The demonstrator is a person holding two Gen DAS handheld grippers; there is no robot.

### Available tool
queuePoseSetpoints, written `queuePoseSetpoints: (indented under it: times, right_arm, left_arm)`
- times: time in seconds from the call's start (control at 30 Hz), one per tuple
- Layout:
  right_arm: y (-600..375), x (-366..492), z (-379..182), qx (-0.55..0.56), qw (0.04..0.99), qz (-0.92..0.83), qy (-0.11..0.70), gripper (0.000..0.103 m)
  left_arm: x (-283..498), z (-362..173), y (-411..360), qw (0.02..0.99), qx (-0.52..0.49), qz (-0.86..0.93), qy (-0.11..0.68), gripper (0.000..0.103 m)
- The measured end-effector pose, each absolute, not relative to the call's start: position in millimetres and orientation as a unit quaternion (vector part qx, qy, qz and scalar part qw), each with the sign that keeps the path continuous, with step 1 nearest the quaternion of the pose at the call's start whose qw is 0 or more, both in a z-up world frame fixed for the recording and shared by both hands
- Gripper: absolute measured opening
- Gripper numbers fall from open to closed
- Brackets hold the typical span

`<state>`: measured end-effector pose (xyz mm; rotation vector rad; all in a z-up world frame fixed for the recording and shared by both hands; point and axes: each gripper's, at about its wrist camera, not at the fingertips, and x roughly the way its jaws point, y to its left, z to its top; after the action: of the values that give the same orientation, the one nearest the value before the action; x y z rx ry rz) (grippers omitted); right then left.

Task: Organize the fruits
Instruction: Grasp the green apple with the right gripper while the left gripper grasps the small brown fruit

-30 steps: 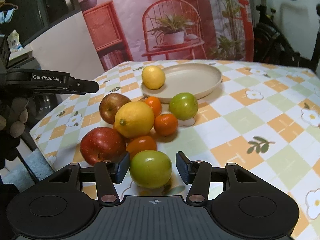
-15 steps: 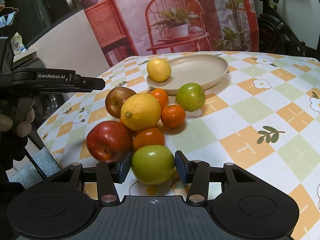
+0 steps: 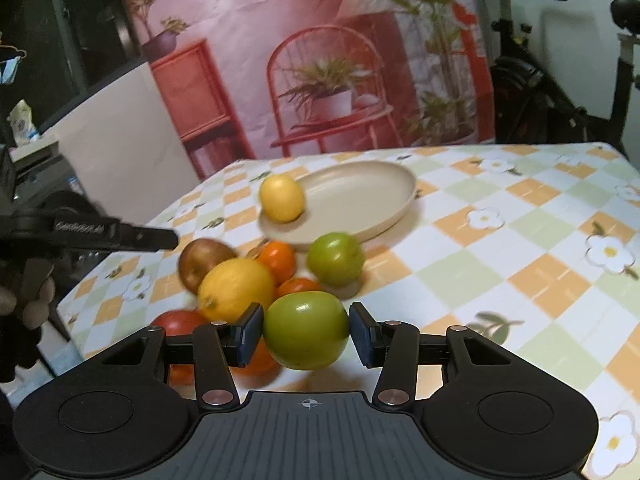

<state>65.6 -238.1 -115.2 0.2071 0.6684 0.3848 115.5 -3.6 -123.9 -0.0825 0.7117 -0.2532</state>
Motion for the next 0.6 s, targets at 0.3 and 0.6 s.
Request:
queuePoseSetpoints:
  times: [0.3, 0.6]
  right_arm:
    - [-249, 84, -117, 0.087, 0.928, 0.179, 0.316, 0.043]
    - [-256, 98, -114, 0.096, 0.932, 0.175, 0.304, 0.043]
  left_arm:
    - [142, -116, -17, 0.92, -0.015, -0.152, 0.36, 0.041]
    - [213, -125, -31, 0.872, 0.026, -0.208, 0.442, 0.027]
